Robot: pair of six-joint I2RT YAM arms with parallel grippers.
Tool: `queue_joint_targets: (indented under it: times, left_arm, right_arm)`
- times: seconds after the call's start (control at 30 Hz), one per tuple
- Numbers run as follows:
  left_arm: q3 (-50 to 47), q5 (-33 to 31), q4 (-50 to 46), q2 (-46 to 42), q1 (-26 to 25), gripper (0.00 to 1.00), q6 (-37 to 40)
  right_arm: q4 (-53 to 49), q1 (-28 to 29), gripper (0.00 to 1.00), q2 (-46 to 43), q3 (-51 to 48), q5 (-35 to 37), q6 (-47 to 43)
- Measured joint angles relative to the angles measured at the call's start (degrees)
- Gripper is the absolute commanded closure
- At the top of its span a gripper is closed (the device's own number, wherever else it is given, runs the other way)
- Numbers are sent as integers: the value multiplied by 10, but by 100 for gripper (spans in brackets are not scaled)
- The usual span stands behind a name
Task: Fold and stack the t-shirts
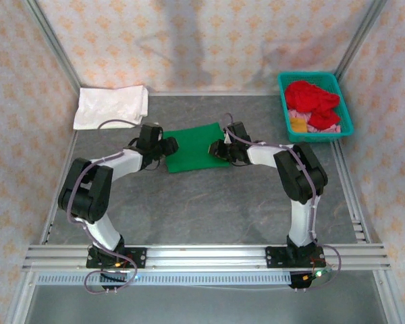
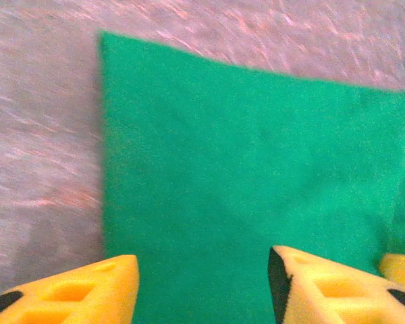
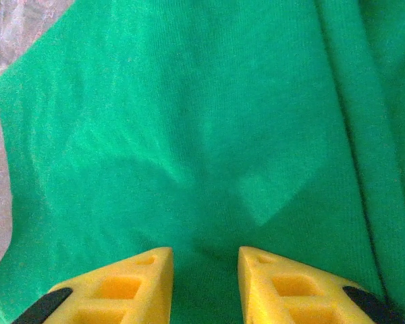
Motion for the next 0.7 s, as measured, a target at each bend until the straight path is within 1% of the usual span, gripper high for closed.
queue_joint_targets:
  times: [0.07,0.13,0.2,0.37,0.5,0.6,0.7]
  left_arm:
    - [6,-3,-16,4,13,39,-5]
    - [24,-4,-33,16,13,36,-5]
    - [42,-2,-37,34,9,33,-5]
    - [84,0,-53,86,-13,29,-3]
    - [121,-10,-65,122,-29,28,-3]
    - [151,-34,-94,137,-39,28,-5]
    - [154,-57,-101,138,-50,28,-10]
  right_arm:
    - [4,0,69,0,-1,0,3]
    - [6,0,69,0,-2,0,5]
    - [7,0,70,0,-2,0,7]
    - [9,0,70,0,-2,-1,11]
    - [13,0,71,0,-4,-2,15]
    - [17,0,71,0,-7,-2,16]
    - [17,-1,71,0,-8,-2,16]
